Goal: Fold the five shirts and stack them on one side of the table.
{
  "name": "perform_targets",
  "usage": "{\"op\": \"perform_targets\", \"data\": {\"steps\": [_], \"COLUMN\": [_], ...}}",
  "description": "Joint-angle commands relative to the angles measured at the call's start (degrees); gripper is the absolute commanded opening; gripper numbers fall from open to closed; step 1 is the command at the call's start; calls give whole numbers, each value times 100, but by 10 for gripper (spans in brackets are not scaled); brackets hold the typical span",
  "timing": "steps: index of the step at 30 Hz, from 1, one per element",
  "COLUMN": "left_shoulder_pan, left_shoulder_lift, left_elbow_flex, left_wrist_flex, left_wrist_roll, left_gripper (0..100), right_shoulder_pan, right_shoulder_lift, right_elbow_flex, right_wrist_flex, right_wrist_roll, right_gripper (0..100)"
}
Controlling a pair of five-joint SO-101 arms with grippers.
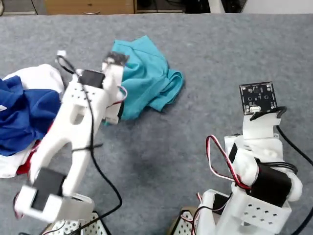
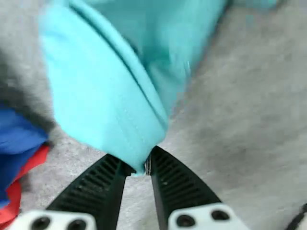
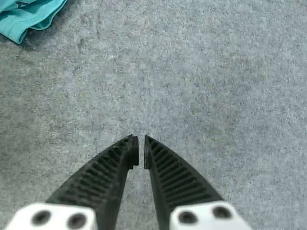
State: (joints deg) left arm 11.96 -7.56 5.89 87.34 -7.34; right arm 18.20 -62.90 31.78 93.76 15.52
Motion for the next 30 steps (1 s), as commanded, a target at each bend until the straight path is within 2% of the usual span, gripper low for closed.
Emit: {"op": "perform_targets", "data": {"steps": [1,7,11,15,18,22,30], "left_shoulder_pan": [105,18,-387,-791,-853,-774,422], "left_shoulder_lift": [-831,-1314,-1367,-1393,-1402,-1402,-1341], "left_elbow_flex": [-985,-2418,-3297,-3604,-3692,-4018,-4387], "left_wrist_flex": [413,1064,1275,1345,1345,1345,1345], "left_wrist_roll": [457,580,571,396,387,404,413], "left_gripper": [18,18,18,18,18,19,19], "right_shoulder_pan": [-4,-4,-4,-4,-31,-13,-13], "right_shoulder_lift": [22,48,31,22,31,48,31], "right_elbow_flex": [-136,-127,48,259,268,277,277], "right_wrist_flex": [-18,-26,-132,-273,-273,-325,-431], "right_wrist_roll": [-26,-26,-26,-26,-26,-26,-26], "right_gripper": [41,41,41,41,41,41,41]}}
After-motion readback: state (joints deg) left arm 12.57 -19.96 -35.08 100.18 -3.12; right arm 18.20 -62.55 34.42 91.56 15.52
